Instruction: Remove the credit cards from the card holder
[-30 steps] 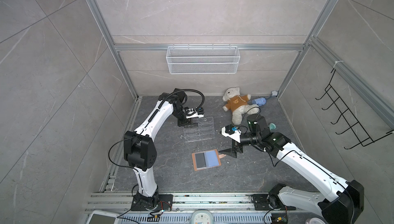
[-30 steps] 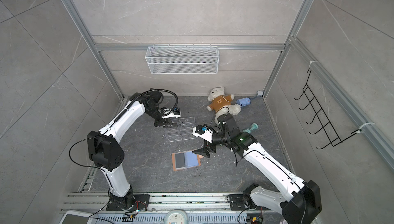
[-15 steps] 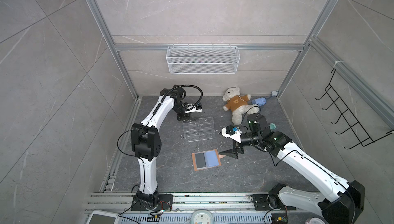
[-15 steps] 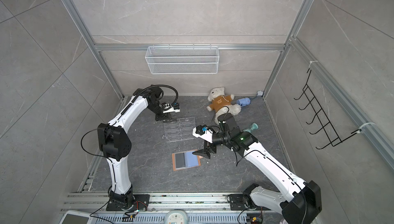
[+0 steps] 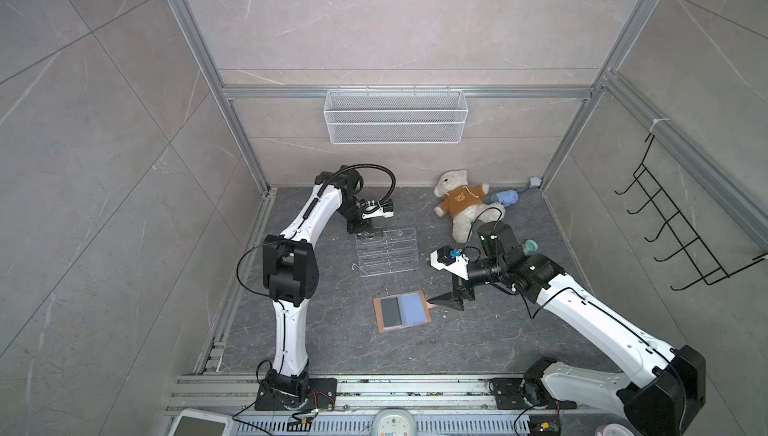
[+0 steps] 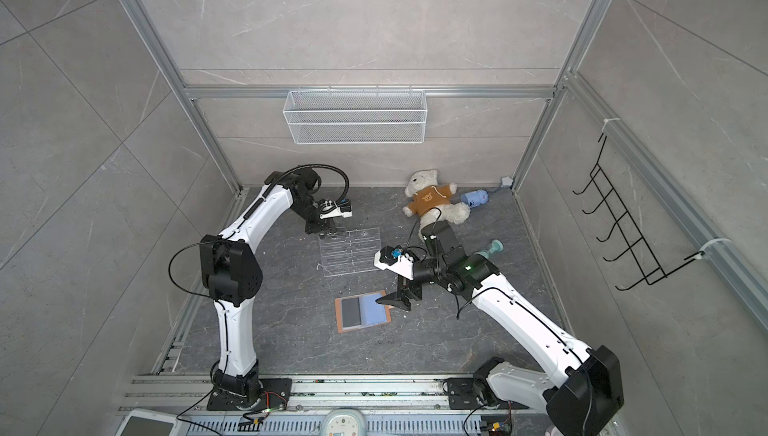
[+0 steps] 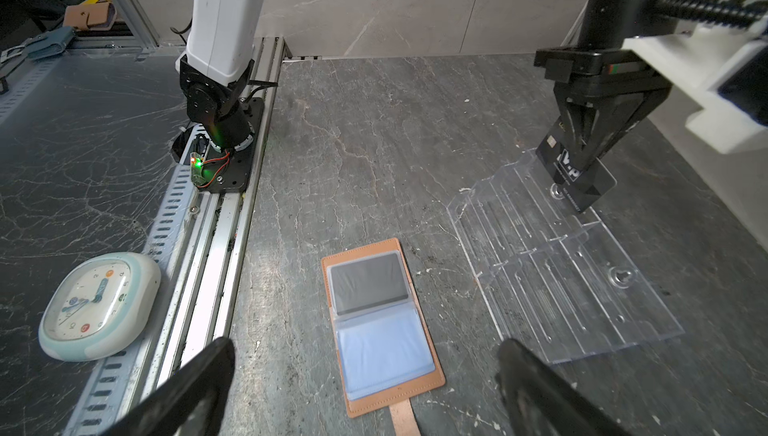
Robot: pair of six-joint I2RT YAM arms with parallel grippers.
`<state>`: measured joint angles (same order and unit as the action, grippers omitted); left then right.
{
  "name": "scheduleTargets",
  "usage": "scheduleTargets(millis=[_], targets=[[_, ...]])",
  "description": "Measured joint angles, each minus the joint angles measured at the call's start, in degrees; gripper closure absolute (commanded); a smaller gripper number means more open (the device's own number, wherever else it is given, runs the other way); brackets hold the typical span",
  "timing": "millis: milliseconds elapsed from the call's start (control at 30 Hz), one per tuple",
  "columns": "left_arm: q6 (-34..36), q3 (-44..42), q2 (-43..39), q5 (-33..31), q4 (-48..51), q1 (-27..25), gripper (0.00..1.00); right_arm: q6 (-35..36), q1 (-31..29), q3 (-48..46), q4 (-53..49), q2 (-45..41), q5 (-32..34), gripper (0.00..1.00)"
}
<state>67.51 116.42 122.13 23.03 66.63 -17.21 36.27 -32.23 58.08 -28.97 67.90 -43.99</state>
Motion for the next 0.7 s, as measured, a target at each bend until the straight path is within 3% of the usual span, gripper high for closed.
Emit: scheduleTargets(millis=[467, 700], targets=[[-1.25, -0.09, 0.94, 0.04, -0.02, 0.2, 1.0, 0.02, 0.0, 0.02, -0.22, 0.37, -0.02, 0.0], [-2.16, -0.13, 1.05, 0.26, -0.04, 0.22, 0.92, 0.83, 0.0, 0.28, -1.11, 1.18, -0.42, 0.0]])
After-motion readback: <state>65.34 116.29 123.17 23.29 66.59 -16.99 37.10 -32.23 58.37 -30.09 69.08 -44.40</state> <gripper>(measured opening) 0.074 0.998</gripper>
